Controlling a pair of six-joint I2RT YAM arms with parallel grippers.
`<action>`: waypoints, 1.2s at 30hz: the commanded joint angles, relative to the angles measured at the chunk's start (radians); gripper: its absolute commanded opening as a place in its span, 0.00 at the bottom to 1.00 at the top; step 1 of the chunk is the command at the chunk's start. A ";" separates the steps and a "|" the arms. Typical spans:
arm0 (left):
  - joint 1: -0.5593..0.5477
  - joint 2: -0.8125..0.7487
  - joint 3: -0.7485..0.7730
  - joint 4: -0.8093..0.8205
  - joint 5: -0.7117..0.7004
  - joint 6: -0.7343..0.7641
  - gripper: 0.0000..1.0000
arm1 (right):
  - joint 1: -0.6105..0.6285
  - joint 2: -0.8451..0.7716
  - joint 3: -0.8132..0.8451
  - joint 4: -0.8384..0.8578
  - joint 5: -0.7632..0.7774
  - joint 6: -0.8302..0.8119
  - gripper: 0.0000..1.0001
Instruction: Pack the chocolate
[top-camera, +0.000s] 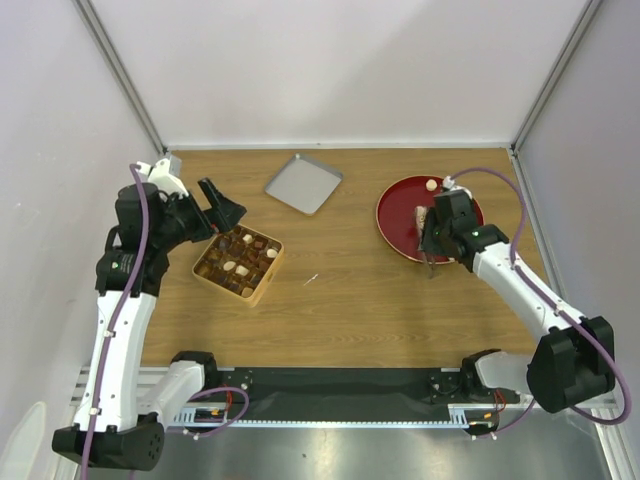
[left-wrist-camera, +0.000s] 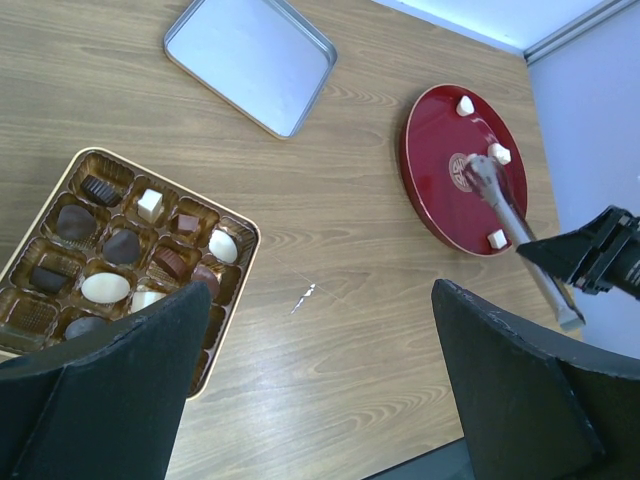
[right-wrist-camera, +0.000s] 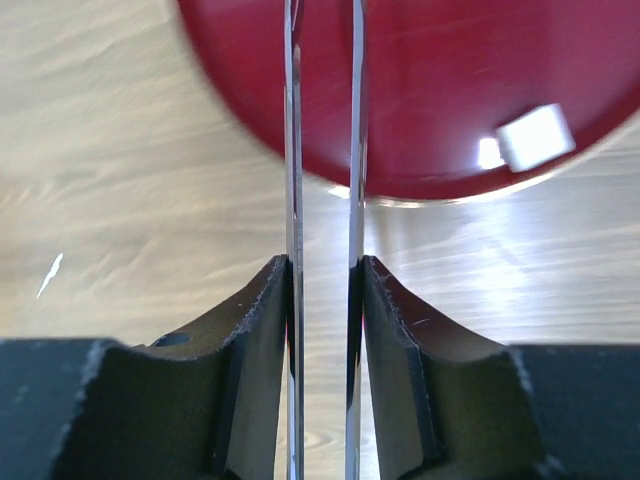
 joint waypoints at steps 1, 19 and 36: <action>0.007 0.003 0.043 0.035 -0.003 -0.007 1.00 | 0.087 -0.024 0.007 0.036 -0.024 0.025 0.37; 0.007 -0.029 0.181 -0.054 -0.100 -0.014 1.00 | 0.792 0.234 0.342 0.221 0.043 0.093 0.38; 0.007 -0.003 0.377 -0.180 -0.112 -0.017 1.00 | 0.943 0.689 0.711 0.396 -0.063 0.004 0.38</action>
